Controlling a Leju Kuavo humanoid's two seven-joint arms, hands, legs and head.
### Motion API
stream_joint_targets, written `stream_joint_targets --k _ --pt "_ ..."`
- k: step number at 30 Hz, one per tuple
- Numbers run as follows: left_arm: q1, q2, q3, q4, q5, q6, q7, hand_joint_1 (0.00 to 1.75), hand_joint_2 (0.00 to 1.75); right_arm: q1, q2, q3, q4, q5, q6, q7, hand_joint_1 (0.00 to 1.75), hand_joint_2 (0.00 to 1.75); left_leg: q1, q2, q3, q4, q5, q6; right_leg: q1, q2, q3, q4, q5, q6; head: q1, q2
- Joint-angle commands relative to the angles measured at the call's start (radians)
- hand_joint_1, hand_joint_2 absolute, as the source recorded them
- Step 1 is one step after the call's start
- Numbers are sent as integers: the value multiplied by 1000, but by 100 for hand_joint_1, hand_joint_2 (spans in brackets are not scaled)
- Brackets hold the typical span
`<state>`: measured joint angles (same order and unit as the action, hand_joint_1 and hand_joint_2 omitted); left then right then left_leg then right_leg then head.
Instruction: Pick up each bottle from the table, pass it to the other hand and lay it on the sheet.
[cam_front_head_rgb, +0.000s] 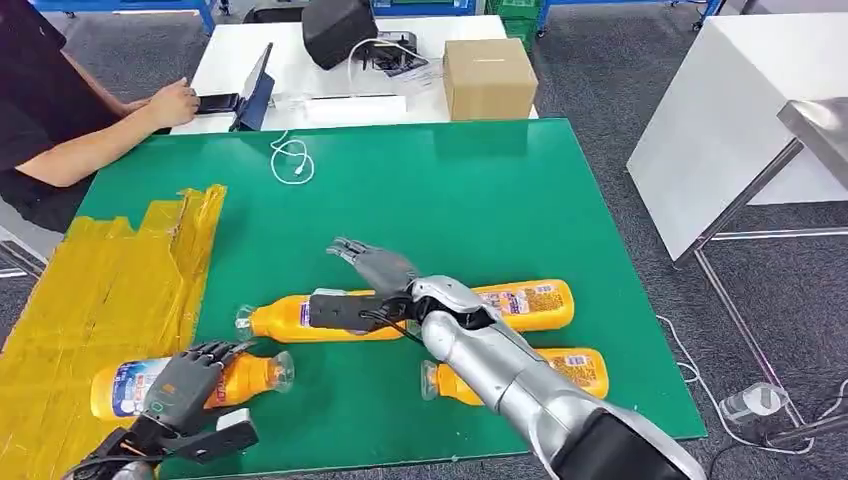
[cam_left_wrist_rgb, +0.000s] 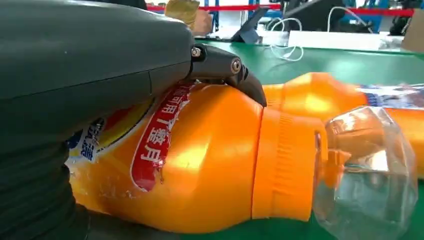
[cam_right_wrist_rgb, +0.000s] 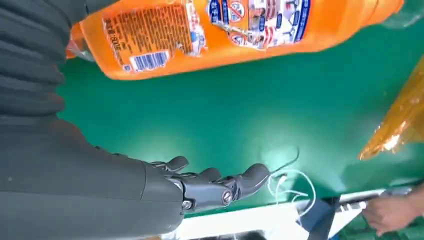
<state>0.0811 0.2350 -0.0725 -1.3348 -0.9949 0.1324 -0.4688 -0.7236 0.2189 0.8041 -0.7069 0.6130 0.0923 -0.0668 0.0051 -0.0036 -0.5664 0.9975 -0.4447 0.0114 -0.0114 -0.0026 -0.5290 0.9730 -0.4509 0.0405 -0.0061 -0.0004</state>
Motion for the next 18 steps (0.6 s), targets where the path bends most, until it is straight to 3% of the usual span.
stream_joint_targets --k 1,8,18 --pt "32 93 -13 65 92 -110 -36 0 0 -99 51 98 206 1 41 2 0 175 1 4 2 -1 0 -1 1 4 0 0 0 -1 0 0" --pt "25 53 2 39 219 -198 -128 0 0 -128 80 195 299 54 80 19 0 175 0 2 1 0 0 -1 1 2 1 1 0 -1 1 0" --pt "16 22 12 15 353 -318 -226 0 0 -115 95 225 352 76 89 31 0 175 0 1 2 -1 1 -1 -1 1 2 0 0 -1 0 0"
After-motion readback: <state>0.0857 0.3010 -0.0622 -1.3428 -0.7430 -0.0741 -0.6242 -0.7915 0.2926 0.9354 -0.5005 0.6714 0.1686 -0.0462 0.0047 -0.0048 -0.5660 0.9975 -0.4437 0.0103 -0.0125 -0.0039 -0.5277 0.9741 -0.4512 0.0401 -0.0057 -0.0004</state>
